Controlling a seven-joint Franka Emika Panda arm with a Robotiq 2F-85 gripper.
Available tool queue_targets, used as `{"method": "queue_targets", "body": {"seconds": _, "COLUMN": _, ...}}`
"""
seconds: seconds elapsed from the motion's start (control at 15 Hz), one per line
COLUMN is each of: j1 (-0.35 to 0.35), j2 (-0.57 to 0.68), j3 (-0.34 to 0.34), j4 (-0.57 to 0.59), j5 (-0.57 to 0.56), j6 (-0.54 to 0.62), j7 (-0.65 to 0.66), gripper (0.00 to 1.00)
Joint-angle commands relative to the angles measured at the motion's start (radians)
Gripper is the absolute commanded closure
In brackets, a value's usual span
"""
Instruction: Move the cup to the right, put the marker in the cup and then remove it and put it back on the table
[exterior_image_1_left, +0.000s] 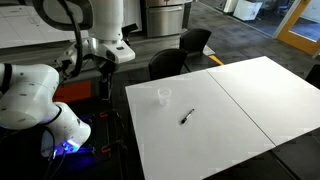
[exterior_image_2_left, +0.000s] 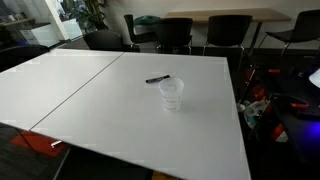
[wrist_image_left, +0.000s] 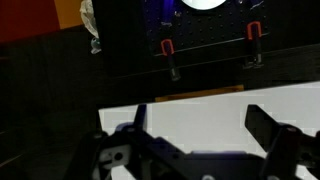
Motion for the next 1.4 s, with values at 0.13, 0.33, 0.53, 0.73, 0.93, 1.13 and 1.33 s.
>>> {"method": "queue_targets", "body": {"seconds": 0.13, "j1": 0.024, "j2": 0.074, "j3": 0.006, "j4": 0.068, "j5": -0.027, "j6": 0.107, "j7": 0.017, "gripper": 0.0}}
{"method": "queue_targets", "body": {"seconds": 0.33, "j1": 0.043, "j2": 0.112, "j3": 0.019, "j4": 0.093, "j5": -0.07, "j6": 0.201, "j7": -0.011, "gripper": 0.0}}
{"method": "queue_targets", "body": {"seconds": 0.53, "j1": 0.06, "j2": 0.169, "j3": 0.023, "j4": 0.123, "j5": -0.116, "j6": 0.292, "j7": -0.029, "gripper": 0.0}}
{"method": "queue_targets", "body": {"seconds": 0.73, "j1": 0.088, "j2": 0.234, "j3": 0.008, "j4": 0.158, "j5": -0.136, "j6": 0.387, "j7": -0.097, "gripper": 0.0}}
{"method": "queue_targets", "body": {"seconds": 0.93, "j1": 0.12, "j2": 0.312, "j3": -0.02, "j4": 0.188, "j5": -0.12, "j6": 0.497, "j7": -0.218, "gripper": 0.0}}
{"method": "queue_targets", "body": {"seconds": 1.13, "j1": 0.16, "j2": 0.393, "j3": -0.047, "j4": 0.218, "j5": -0.086, "j6": 0.576, "j7": -0.346, "gripper": 0.0}}
{"method": "queue_targets", "body": {"seconds": 1.33, "j1": 0.203, "j2": 0.47, "j3": -0.063, "j4": 0.239, "j5": -0.02, "j6": 0.622, "j7": -0.453, "gripper": 0.0}}
